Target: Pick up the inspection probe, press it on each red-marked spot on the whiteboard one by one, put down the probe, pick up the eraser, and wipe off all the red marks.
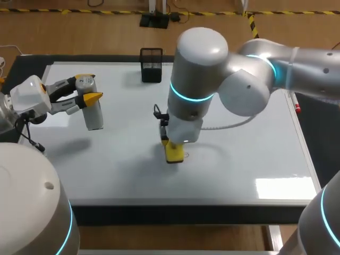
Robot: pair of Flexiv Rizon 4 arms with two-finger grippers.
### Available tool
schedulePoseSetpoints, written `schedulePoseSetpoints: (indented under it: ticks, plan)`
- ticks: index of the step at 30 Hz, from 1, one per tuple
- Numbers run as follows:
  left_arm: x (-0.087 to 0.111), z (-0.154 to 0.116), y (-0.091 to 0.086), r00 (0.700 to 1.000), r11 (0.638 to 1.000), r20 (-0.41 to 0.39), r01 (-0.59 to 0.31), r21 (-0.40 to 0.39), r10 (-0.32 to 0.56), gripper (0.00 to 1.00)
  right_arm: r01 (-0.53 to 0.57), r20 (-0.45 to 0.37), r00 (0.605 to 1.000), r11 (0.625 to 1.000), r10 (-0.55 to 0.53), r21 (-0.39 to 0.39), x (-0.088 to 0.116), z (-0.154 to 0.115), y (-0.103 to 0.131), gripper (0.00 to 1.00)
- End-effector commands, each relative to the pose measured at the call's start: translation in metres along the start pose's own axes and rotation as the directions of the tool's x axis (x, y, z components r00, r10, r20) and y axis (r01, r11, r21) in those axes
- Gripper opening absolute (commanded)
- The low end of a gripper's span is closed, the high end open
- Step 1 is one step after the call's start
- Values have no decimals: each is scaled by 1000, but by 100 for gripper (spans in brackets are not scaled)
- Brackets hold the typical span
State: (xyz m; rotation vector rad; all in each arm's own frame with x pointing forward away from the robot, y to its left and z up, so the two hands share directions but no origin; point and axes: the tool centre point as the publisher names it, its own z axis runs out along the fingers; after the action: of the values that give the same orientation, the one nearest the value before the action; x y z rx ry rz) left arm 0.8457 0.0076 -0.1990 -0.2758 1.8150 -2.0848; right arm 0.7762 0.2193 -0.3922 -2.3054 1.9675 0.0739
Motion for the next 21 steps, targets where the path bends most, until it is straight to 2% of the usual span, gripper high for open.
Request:
schedulePoseSetpoints:
  ticks: [1,11,21]
  plan:
    - [0,0,-1,1000,1000,1,-1,0,1,0,3,-3,1000,1000,-3,-22,-14,19,-8,0]
    - [0,0,-1,1000,1000,1,-1,0,1,0,-10,-11,1000,999,10,-35,-7,30,-3,0]
    - [0,0,-1,1000,1000,1,-1,0,1,0,-37,-25,999,998,36,-42,9,30,2,0]
